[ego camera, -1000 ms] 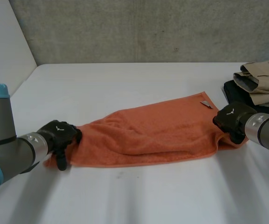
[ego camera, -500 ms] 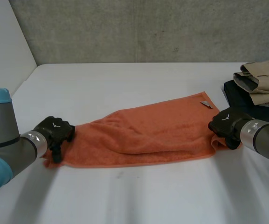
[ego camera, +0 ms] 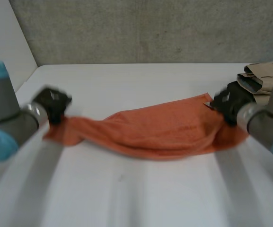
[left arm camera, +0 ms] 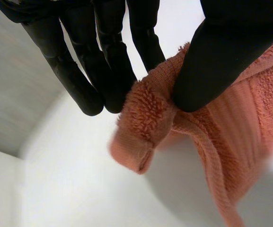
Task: Fold the laundry.
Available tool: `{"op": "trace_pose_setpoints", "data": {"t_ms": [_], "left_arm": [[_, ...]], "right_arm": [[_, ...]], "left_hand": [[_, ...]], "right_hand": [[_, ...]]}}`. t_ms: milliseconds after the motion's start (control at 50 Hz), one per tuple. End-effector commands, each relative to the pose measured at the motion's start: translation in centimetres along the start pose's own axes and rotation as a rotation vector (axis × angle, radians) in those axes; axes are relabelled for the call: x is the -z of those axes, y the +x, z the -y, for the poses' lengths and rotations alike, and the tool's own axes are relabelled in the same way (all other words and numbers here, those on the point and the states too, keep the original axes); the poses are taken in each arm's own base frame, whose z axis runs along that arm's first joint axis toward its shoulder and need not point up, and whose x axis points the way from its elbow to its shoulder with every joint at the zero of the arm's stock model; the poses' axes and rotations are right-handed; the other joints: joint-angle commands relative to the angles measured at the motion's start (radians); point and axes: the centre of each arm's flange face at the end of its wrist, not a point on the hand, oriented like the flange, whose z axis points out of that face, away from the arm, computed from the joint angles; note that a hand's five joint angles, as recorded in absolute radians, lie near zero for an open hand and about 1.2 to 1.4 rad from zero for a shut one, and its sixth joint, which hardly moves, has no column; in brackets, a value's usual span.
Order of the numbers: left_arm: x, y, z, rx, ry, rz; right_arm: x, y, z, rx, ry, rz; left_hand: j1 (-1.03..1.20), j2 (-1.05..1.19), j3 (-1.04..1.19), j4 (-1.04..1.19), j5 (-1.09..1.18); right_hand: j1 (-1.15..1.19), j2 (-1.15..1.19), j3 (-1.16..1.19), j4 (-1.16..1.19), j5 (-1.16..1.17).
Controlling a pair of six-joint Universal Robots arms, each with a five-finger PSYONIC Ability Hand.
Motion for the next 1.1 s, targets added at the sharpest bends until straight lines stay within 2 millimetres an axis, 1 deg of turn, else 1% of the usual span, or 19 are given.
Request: {"op": "trace_pose_setpoints", "data": {"t_ms": [20, 80, 100, 120, 180, 240, 300, 380, 460, 480, 540, 560, 600, 640, 700, 760, 820, 940, 1100], "left_arm": [[0.5, -9.6, 11.7, 0.059, 0.382, 0.302], [1.7, -12.8, 14.9, 0.123, 0.521, 0.408], [2.6, -14.7, 16.4, 0.182, 0.599, 0.469], [3.0, -15.5, 16.9, 0.203, 0.631, 0.494], [4.1, -17.5, 18.1, 0.276, 0.733, 0.545], [4.0, -17.7, 18.2, 0.311, 0.769, 0.527], [2.6, -16.4, 16.7, 0.324, 0.723, 0.455], [0.1, -13.7, 12.8, 0.333, 0.584, 0.368], [-2.6, -10.3, 8.0, 0.329, 0.443, 0.304], [-4.0, -8.4, 5.4, 0.321, 0.374, 0.272], [-5.6, -5.5, 1.6, 0.301, 0.271, 0.221], [-6.3, -3.5, -0.8, 0.281, 0.195, 0.181], [-6.8, -0.7, -4.4, 0.244, 0.076, 0.117], [-6.7, 0.6, -5.9, 0.219, 0.011, 0.080], [-5.7, 1.8, -7.2, 0.171, -0.067, 0.021], [-4.5, 1.7, -6.6, 0.161, -0.090, -0.008], [-3.8, 1.6, -6.0, 0.167, -0.091, -0.027], [-3.1, 1.5, -5.6, 0.171, -0.095, -0.037], [-4.0, 1.8, -6.0, 0.160, -0.077, -0.014]], "right_arm": [[-2.3, 10.7, 7.6, -0.054, 0.325, -0.572], [-1.1, 14.4, 10.3, -0.118, 0.458, -0.746], [-0.2, 16.2, 11.8, -0.155, 0.538, -0.823], [0.3, 16.8, 12.6, -0.173, 0.575, -0.853], [1.5, 18.0, 14.3, -0.213, 0.663, -0.895], [1.6, 17.7, 14.9, -0.217, 0.688, -0.873], [1.0, 16.2, 14.7, -0.211, 0.673, -0.795], [-0.6, 13.1, 13.3, -0.196, 0.612, -0.651], [-2.5, 8.9, 10.1, -0.200, 0.505, -0.496], [-3.3, 6.9, 8.6, -0.204, 0.452, -0.433], [-4.1, 3.8, 6.1, -0.206, 0.369, -0.333], [-4.6, 1.5, 4.3, -0.208, 0.309, -0.259], [-4.8, -0.6, 2.6, -0.207, 0.245, -0.188], [-4.7, -3.1, 0.4, -0.201, 0.159, -0.096], [-4.4, -4.6, -1.5, -0.188, 0.075, -0.030], [-4.0, -5.0, -2.3, -0.178, 0.031, 0.001], [-3.6, -5.0, -2.3, -0.176, 0.019, 0.013], [-2.4, -5.0, -1.6, -0.191, 0.019, 0.035], [-1.6, -6.0, -1.4, -0.191, 0.022, 0.068]], "left_hand": [[0.279, 0.210, 0.212, 0.203, 0.253], [0.279, 0.210, 0.212, 0.203, 0.253], [0.279, 0.210, 0.212, 0.203, 0.253], [0.279, 0.210, 0.212, 0.203, 0.253], [0.279, 0.210, 0.212, 0.203, 0.253], [0.279, 0.210, 0.212, 0.203, 0.253], [0.279, 0.210, 0.212, 0.203, 0.253], [0.279, 0.210, 0.212, 0.203, 0.253], [0.279, 0.210, 0.212, 0.203, 0.253], [0.279, 0.210, 0.212, 0.203, 0.253], [0.279, 0.210, 0.212, 0.203, 0.253], [0.279, 0.210, 0.212, 0.203, 0.253], [0.279, 0.210, 0.212, 0.203, 0.253], [0.279, 0.210, 0.212, 0.203, 0.253], [0.279, 0.210, 0.212, 0.203, 0.253], [0.212, 0.143, 0.145, 0.136, 0.187], [0.121, 0.052, 0.054, 0.045, 0.096], [-0.313, -0.383, -0.380, -0.390, -0.339], [-0.322, -0.392, -0.390, -0.399, -0.348]], "right_hand": [[0.253, 0.213, 0.204, 0.197, 0.222], [0.253, 0.213, 0.204, 0.197, 0.222], [0.253, 0.213, 0.204, 0.197, 0.222], [0.253, 0.213, 0.204, 0.197, 0.222], [0.253, 0.213, 0.204, 0.197, 0.222], [0.253, 0.213, 0.204, 0.197, 0.222], [0.253, 0.213, 0.204, 0.197, 0.222], [0.253, 0.213, 0.204, 0.197, 0.222], [0.253, 0.213, 0.204, 0.197, 0.222], [0.253, 0.213, 0.204, 0.197, 0.222], [0.253, 0.213, 0.204, 0.197, 0.222], [0.253, 0.213, 0.204, 0.197, 0.222], [0.253, 0.213, 0.204, 0.197, 0.222], [0.253, 0.213, 0.204, 0.197, 0.222], [0.253, 0.213, 0.204, 0.197, 0.222], [0.253, 0.213, 0.204, 0.197, 0.222], [0.253, 0.213, 0.204, 0.197, 0.222], [0.253, 0.213, 0.204, 0.197, 0.222], [0.253, 0.213, 0.204, 0.197, 0.222]]}}
